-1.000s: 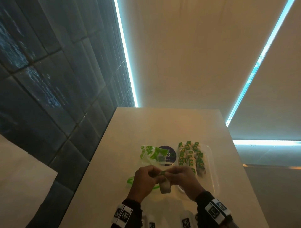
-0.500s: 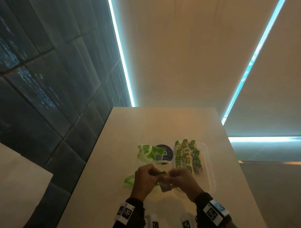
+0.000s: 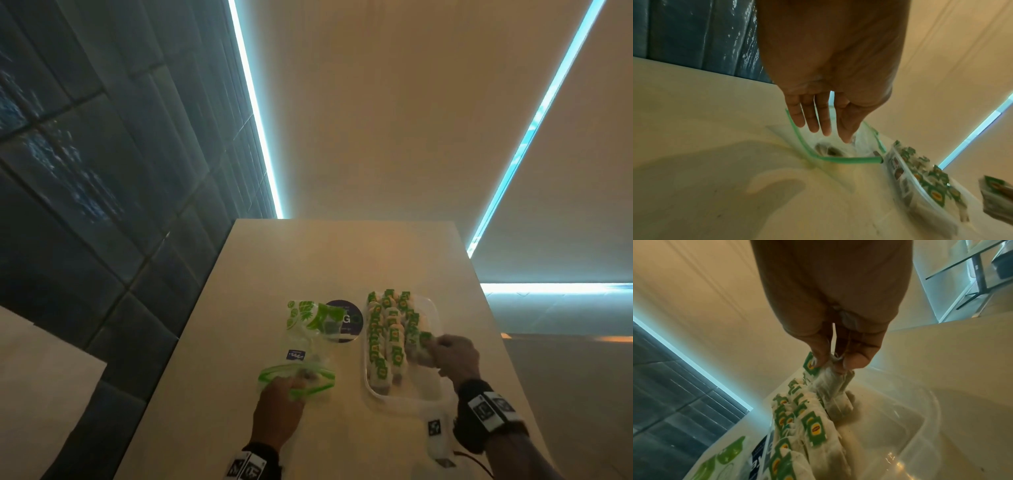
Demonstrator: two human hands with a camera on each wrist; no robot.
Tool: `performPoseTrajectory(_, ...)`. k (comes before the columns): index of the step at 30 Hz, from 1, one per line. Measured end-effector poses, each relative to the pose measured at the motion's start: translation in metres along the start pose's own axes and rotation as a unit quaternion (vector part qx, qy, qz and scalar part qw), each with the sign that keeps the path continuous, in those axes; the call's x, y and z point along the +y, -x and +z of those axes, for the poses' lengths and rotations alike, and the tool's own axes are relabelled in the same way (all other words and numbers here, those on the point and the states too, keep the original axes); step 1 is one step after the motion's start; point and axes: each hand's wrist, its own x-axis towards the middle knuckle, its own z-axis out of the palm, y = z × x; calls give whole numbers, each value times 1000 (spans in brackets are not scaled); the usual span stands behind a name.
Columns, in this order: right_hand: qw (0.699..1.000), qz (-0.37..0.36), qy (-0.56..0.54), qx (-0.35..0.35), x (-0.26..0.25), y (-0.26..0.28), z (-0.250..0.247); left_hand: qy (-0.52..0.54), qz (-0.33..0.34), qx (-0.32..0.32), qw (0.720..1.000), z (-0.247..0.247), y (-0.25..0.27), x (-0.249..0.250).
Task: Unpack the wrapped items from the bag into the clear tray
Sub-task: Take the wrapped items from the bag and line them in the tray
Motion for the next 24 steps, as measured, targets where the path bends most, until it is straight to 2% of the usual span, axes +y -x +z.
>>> performPoseTrajectory(3, 998, 18, 43, -33, 1, -10, 8, -36, 22, -16, 999, 11, -3, -1)
performPoseTrajectory(6, 994, 20, 90, -60, -2, -13, 18, -46, 14, -38, 998, 18, -6, -3)
performPoseTrajectory(9, 990, 24, 124, -64, -3, -14, 25, -63, 20, -45, 997, 23, -10, -4)
performPoseTrajectory(13, 989, 27, 141, -46, 1, -13, 33, -54, 26, -18, 998, 24, -13, -1)
performPoseTrajectory(19, 993, 33, 113, -22, 7, -10, 44, -42, 30, -4, 999, 24, -18, 5)
performPoseTrajectory(24, 999, 39, 29, 2, 12, -3, 52, -10, 30, -4, 999, 31, -21, 4)
